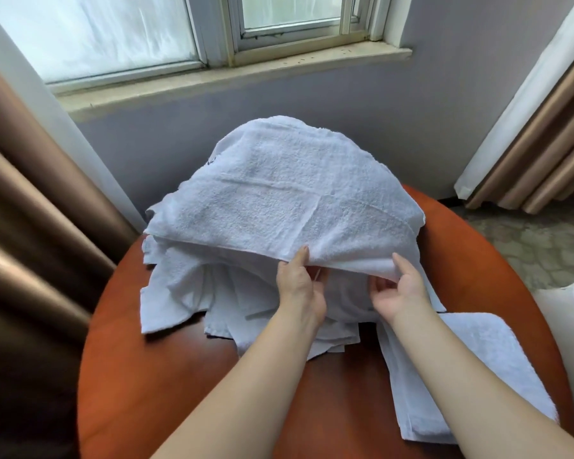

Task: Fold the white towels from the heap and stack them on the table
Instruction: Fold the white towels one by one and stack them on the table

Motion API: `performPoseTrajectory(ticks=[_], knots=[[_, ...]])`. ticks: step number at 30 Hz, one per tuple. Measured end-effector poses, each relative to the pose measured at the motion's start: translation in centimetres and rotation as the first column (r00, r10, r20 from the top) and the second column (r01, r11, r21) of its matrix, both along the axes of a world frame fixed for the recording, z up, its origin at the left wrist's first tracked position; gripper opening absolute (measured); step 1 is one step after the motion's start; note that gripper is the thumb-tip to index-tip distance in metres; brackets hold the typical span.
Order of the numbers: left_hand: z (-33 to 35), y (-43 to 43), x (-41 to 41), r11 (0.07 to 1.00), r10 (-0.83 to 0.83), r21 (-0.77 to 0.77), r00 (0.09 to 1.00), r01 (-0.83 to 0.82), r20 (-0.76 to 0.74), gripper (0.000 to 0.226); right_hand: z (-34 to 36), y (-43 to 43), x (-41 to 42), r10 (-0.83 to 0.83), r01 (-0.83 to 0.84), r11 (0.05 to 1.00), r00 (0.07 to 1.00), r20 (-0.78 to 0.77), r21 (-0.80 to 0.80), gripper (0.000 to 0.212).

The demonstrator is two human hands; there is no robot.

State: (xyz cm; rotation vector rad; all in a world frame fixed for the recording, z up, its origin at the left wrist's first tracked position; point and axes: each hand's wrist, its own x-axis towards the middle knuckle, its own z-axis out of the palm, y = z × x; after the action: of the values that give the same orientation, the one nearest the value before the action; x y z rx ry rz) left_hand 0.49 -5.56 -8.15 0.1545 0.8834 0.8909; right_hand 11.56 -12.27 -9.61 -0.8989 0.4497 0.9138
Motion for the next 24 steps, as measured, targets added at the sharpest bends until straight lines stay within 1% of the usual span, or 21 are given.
performPoseTrajectory(ticks=[2,3,5,8,10,12,15,17,19,20,22,24], knots=[[0.0,-0.6,-0.8,0.998,0.057,-0.009,0.998,-0.057,-0.011,0.014,0.2,-0.4,0.2,-0.067,0.067,0.997,0.998,-0.003,0.032,0.008],[0.1,-0.8,-1.2,0.996,0.084,-0.010,0.996,-0.085,-0.020,0.014,0.1,-0.7,0.4,-0.083,0.082,0.996,0.996,0.013,0.044,0.005],[0.4,-1.1,-1.9,0.990,0.142,-0.004,0.990,-0.142,-0.028,0.019,-0.1,-1.5,1.0,-0.112,0.111,0.993,0.993,0.037,0.034,0.009],[1.0,-1.5,-2.7,0.980,0.201,0.019,0.977,-0.200,-0.064,0.022,-0.4,-3.2,1.8,-0.148,0.149,0.988,0.988,0.034,-0.029,0.013],[1.3,-1.7,-3.2,0.970,0.243,0.035,0.966,-0.241,-0.084,0.025,-0.5,-4.3,2.2,-0.177,0.177,0.984,0.983,0.042,-0.003,0.013],[1.8,-1.9,-3.8,0.959,0.278,0.083,0.956,-0.271,-0.091,0.027,-0.4,-5.2,2.6,-0.189,0.185,0.981,0.978,0.088,0.053,0.016],[2.4,-2.8,-4.7,0.929,0.338,0.195,0.936,-0.314,-0.102,0.028,0.2,-6.2,3.1,-0.193,0.189,0.981,0.958,0.210,0.036,0.026],[2.6,-3.4,-5.3,0.915,0.369,0.223,0.921,-0.336,-0.125,0.029,0.4,-6.7,3.2,-0.181,0.183,0.983,0.938,0.295,0.021,0.022],[2.7,-4.1,-5.9,0.913,0.380,0.220,0.912,-0.343,-0.153,0.029,0.6,-7.3,3.2,-0.184,0.190,0.982,0.922,0.341,0.016,0.011],[2.7,-4.4,-6.2,0.912,0.385,0.216,0.907,-0.347,-0.169,0.029,0.7,-7.8,3.2,-0.194,0.204,0.979,0.921,0.338,0.008,0.010],[2.5,-4.7,-7.1,0.901,0.418,0.211,0.889,-0.379,-0.188,0.029,1.0,-9.0,3.2,-0.206,0.221,0.975,0.926,0.315,-0.013,0.015],[2.2,-5.2,-8.1,0.881,0.462,0.209,0.865,-0.423,-0.198,0.029,0.8,-10.3,3.1,-0.204,0.225,0.973,0.936,0.286,-0.042,0.028]])
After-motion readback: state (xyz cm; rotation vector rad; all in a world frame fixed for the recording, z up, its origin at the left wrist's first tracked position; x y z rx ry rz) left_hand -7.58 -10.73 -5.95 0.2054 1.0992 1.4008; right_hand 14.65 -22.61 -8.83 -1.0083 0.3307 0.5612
